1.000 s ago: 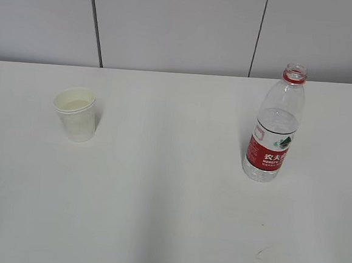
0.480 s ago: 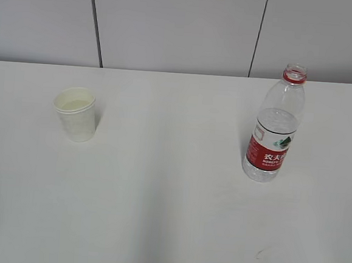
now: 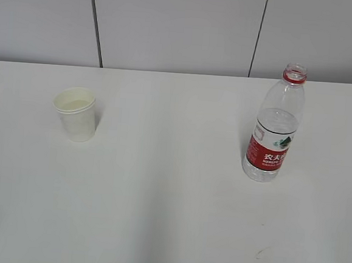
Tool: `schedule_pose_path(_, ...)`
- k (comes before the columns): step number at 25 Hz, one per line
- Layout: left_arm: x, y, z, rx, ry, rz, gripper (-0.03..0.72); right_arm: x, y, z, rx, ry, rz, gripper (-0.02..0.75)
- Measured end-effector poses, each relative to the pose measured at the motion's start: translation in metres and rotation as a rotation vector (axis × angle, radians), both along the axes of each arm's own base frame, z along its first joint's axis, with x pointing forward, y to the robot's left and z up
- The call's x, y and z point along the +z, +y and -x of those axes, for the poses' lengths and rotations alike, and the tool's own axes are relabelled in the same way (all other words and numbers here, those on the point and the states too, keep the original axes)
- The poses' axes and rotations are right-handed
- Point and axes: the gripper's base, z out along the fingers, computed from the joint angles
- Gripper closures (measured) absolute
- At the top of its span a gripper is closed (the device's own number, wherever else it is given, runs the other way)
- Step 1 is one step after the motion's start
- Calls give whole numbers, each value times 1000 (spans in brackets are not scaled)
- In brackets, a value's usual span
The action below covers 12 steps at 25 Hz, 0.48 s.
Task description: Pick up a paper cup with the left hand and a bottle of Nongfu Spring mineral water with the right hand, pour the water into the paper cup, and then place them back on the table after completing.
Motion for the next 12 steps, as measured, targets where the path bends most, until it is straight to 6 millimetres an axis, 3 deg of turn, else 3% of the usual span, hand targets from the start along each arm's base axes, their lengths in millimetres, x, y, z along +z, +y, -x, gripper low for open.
schedule_pose_path(12, 0, 0, 0, 0, 0, 0, 389, 0, 0, 0, 1, 0, 1, 151)
